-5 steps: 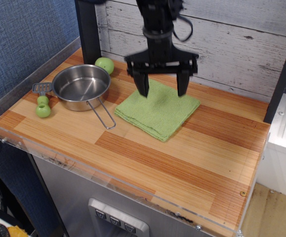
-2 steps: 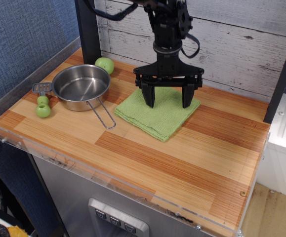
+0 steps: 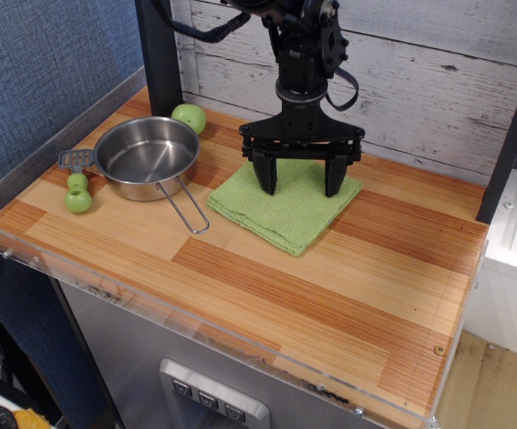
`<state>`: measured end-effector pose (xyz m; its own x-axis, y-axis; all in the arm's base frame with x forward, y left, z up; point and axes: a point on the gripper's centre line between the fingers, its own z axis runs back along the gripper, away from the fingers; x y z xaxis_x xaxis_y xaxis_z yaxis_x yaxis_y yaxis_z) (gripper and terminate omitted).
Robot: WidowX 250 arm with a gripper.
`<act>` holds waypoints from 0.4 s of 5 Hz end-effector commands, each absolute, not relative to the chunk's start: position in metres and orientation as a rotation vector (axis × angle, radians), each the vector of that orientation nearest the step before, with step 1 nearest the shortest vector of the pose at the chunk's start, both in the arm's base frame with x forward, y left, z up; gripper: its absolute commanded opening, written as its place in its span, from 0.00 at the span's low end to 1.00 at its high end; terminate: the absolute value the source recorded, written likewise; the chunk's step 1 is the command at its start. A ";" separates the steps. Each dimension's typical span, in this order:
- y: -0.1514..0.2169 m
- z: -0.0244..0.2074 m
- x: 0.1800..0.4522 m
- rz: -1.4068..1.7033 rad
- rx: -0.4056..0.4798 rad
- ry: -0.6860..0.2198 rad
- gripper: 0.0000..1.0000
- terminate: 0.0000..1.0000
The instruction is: Slide the green cloth to the front right corner.
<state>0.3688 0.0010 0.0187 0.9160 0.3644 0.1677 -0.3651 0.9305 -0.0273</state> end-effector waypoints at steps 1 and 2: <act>-0.014 0.028 0.360 0.335 -0.020 -0.198 1.00 0.00; -0.027 0.026 0.350 0.324 -0.070 -0.161 1.00 0.00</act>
<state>0.3466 -0.0229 0.0103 0.9335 0.3418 0.1085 -0.3347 0.9391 -0.0785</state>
